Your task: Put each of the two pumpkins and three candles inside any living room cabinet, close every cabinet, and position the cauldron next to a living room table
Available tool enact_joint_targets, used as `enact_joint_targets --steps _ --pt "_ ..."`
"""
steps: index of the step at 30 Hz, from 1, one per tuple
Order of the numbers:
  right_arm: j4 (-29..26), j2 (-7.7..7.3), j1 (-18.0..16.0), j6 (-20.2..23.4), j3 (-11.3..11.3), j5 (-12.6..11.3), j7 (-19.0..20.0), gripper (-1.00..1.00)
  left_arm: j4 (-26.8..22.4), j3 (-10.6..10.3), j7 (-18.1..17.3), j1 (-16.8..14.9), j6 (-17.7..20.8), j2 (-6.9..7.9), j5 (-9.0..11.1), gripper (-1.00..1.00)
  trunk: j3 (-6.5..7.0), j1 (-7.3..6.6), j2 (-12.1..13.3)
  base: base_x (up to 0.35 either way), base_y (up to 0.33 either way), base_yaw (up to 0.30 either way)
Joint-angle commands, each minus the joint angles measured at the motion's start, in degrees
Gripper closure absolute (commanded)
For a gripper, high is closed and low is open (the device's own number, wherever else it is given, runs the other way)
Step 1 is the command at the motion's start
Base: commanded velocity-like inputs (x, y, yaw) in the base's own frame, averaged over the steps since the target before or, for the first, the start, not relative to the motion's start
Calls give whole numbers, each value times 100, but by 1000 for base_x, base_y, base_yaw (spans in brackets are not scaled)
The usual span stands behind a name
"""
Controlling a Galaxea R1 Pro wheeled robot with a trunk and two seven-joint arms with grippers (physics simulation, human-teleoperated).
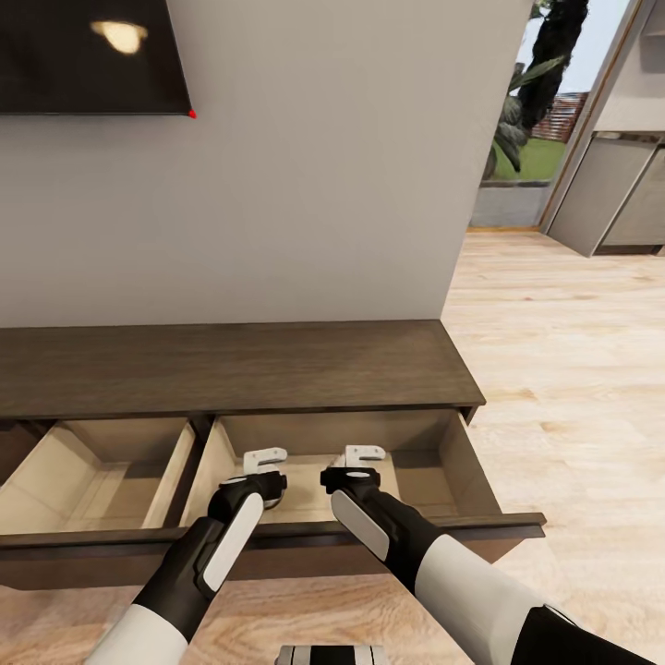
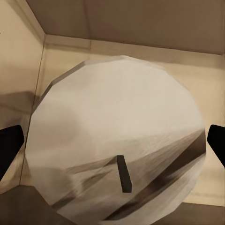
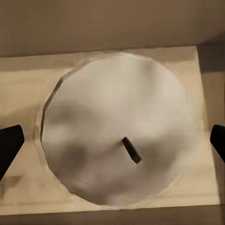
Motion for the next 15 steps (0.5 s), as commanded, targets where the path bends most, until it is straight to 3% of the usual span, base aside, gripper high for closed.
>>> enact_joint_targets --steps 1,2,4,5,6,8,15 --pt "-4 0 -6 27 14 -16 -37 -100 -2 -3 44 -4 10 2 64 100 -5 -1 -2 0 0 0" --pt "-4 0 -6 26 14 -16 -37 -100 -1 5 34 -4 12 2 84 100 -5 -1 -2 0 0 0" --pt "-4 0 -6 27 14 -16 -39 -100 1 15 27 -4 20 15 384 100 -5 -1 -2 0 0 0" --pt "-4 0 -6 27 14 -16 -40 -100 2 -17 33 -4 22 25 569 -100 -5 -1 -2 0 0 0" --pt "-4 0 -6 28 14 -14 -38 -100 2 -45 44 -4 23 32 697 -100 -5 -1 -2 0 0 0" --pt "-4 0 -6 28 14 -16 -39 -100 2 -63 49 -4 23 39 767 -100 -5 -1 -2 0 0 0" --pt "-4 0 -6 28 14 -16 -45 -100 -14 -72 26 -4 23 54 792 -100 -5 -1 -2 0 0 0"
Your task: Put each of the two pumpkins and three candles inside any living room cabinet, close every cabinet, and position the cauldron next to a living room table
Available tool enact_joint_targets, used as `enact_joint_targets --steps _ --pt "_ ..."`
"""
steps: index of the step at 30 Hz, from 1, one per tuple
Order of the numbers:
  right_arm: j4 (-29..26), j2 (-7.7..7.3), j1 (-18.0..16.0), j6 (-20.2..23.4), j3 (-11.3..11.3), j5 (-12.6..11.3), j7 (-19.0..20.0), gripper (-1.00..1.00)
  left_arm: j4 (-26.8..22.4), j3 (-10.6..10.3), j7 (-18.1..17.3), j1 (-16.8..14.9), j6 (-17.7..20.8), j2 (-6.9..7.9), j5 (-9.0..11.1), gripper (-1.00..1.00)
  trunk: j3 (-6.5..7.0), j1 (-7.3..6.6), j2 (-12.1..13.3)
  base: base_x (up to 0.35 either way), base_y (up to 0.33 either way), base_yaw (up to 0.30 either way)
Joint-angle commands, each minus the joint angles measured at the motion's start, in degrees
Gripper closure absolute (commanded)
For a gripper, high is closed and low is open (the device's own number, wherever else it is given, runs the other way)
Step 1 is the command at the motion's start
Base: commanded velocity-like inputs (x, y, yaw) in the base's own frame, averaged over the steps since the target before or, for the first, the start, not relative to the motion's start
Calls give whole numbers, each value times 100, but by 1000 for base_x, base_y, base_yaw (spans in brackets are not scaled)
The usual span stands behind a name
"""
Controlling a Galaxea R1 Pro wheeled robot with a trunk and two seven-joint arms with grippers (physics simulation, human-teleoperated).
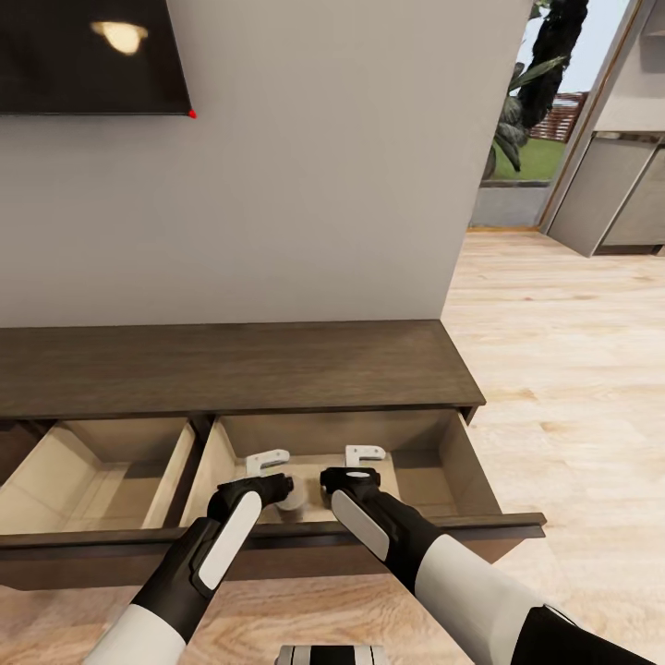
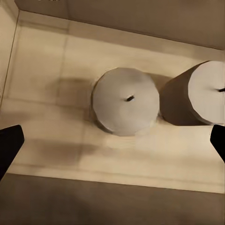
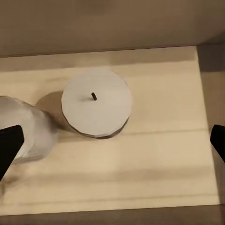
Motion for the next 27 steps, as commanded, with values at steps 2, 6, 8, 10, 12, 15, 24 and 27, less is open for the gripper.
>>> enact_joint_targets --steps 2,6,8,10,12,15,24,27 --pt "-4 0 -6 26 15 -16 -38 -100 -7 6 66 -4 4 0 58 -100 -5 -1 -2 0 0 0" --pt "-4 0 -6 26 15 -16 -38 -100 -8 45 81 -4 4 1 62 -100 62 -9 2 0 0 0" --pt "-4 0 -6 26 15 -16 -38 -100 -8 51 82 -4 4 2 63 -100 106 -14 4 0 0 0" --pt "-7 0 -6 26 15 -16 -38 -100 -8 63 85 -4 10 0 60 -100 150 -19 7 0 0 0" --pt "-10 0 -6 26 15 -16 -38 -100 -8 68 89 -4 11 -1 57 -100 195 -24 10 0 0 0" --pt "-12 0 -6 34 15 -16 -38 -100 -8 69 91 -4 15 -2 55 -100 256 -54 57 0 0 0" --pt "-53 0 -6 166 15 -61 -65 -100 -10 75 93 -4 285 2 60 -100 418 -251 418 0 0 0" --pt "-79 0 -6 393 6 -243 -90 -100 -13 77 93 -4 323 3 62 -100 472 -317 538 -109 56 0"
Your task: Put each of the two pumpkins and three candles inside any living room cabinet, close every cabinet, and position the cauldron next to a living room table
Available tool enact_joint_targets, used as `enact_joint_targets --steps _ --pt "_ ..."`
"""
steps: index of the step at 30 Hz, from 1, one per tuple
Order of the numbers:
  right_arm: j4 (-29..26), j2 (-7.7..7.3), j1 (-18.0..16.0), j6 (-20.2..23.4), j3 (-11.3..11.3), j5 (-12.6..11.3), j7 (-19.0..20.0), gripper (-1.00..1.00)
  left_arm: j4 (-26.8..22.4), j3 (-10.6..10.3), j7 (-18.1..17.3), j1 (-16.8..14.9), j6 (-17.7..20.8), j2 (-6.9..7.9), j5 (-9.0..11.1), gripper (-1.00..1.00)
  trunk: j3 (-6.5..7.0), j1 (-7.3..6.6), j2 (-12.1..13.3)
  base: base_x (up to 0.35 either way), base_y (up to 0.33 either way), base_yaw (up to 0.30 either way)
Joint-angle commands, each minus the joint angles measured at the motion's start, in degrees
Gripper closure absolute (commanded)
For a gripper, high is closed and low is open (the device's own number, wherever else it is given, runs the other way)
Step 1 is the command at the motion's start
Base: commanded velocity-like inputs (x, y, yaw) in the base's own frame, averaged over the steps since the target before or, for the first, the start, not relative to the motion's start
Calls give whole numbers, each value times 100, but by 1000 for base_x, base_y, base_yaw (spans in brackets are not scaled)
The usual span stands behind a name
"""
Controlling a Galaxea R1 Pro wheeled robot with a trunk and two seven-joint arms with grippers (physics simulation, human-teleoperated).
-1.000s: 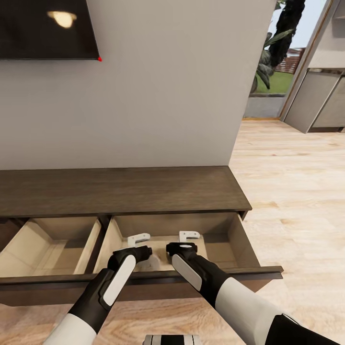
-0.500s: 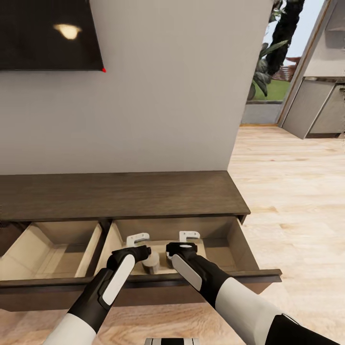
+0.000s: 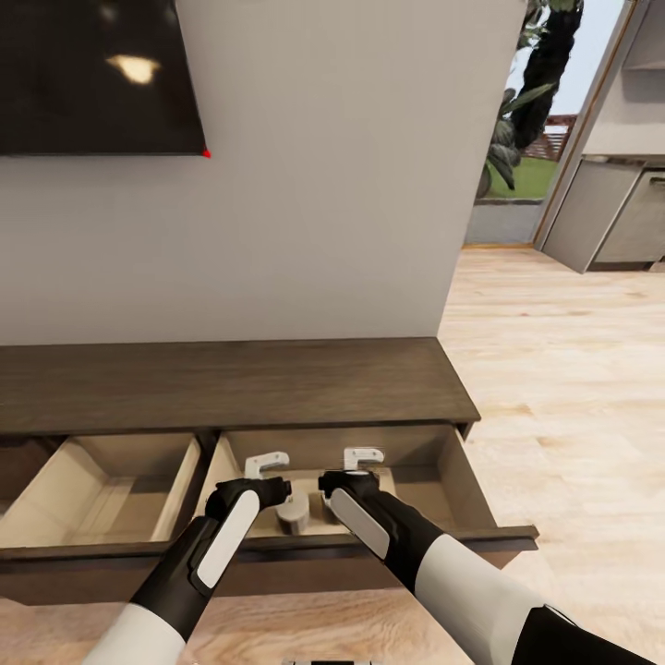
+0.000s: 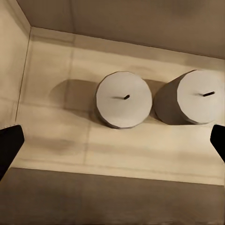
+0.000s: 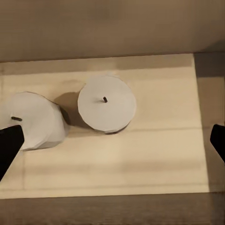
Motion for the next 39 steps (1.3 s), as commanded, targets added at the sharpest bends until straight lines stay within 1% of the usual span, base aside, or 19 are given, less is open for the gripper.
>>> enact_joint_targets --steps 1,5,6,9,22,39 --pt "-14 0 -6 86 10 -87 -48 -100 -32 -1 57 -4 47 2 61 -100 13 -25 39 -177 115 0" --pt "-30 0 -6 140 2 -145 -63 -100 -312 18 57 -4 313 8 57 -100 85 -113 200 -69 42 0" --pt "-32 0 -6 145 0 -153 -64 -100 -412 50 61 -4 401 11 55 -100 103 -135 240 -25 10 0" --pt "-33 0 -6 149 -2 -162 -66 -100 -492 127 63 -4 475 11 59 -100 157 -201 360 -143 48 0" --pt "-126 0 -6 150 -4 -165 -51 -100 -528 143 66 -4 504 -7 54 -100 390 -486 881 -104 49 0" --pt "-139 0 -6 150 -12 -158 -48 -100 -527 167 66 -4 501 8 52 -100 696 -860 1563 -6 3 0"
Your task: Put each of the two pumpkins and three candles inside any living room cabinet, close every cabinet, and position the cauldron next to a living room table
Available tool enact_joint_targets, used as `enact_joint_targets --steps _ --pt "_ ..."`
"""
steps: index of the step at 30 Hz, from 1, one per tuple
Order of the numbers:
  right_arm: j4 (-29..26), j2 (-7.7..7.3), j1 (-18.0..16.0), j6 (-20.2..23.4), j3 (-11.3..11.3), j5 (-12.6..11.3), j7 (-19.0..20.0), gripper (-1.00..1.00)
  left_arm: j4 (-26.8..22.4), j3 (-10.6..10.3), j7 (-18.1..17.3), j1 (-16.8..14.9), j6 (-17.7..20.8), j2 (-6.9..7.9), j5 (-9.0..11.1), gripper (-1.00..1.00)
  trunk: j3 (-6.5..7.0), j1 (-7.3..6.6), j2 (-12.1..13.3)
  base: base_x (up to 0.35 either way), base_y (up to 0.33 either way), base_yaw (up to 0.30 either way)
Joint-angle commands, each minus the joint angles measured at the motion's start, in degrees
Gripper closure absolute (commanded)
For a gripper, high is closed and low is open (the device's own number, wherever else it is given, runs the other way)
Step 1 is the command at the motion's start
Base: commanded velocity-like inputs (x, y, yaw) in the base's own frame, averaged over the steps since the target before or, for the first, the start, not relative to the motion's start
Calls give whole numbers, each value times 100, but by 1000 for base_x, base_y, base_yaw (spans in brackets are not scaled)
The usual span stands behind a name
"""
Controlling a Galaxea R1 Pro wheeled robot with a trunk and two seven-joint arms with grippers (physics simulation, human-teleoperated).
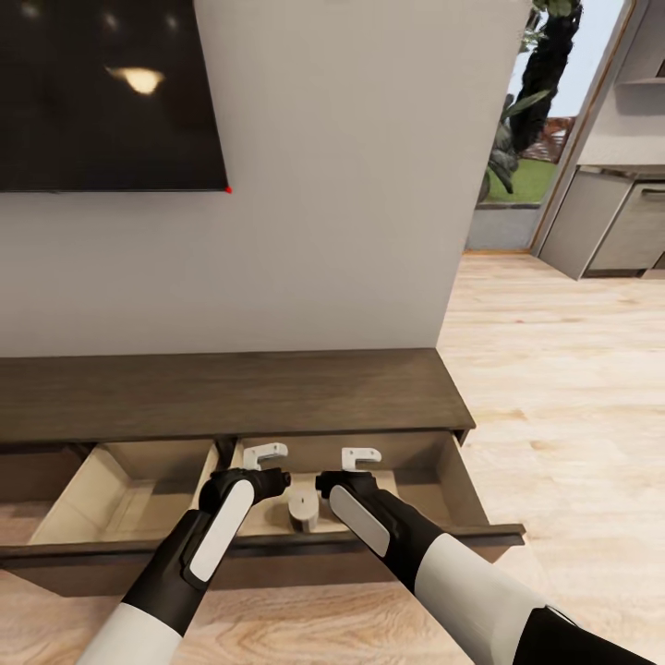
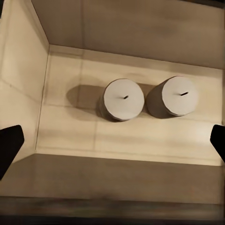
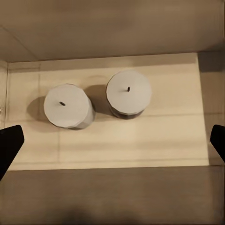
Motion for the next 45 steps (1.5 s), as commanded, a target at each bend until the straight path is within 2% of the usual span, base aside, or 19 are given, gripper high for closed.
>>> enact_joint_targets --steps 1,31,38,45 --pt "-4 0 -6 21 13 -21 -38 -100 -5 -5 61 -4 6 2 57 -100 13 -23 39 0 0 0" --pt "-4 0 -6 21 13 -22 -38 -100 2 -6 77 -4 0 11 52 -100 552 -682 1243 -18 7 0" --pt "-4 0 -6 21 13 -20 -38 -100 6 -6 430 -4 0 -4 59 -100 678 -836 1523 -109 44 0" --pt "-4 0 -6 21 13 -23 -38 -100 -14 -4 488 -4 -8 -3 84 -100 731 -902 1644 -67 25 0"
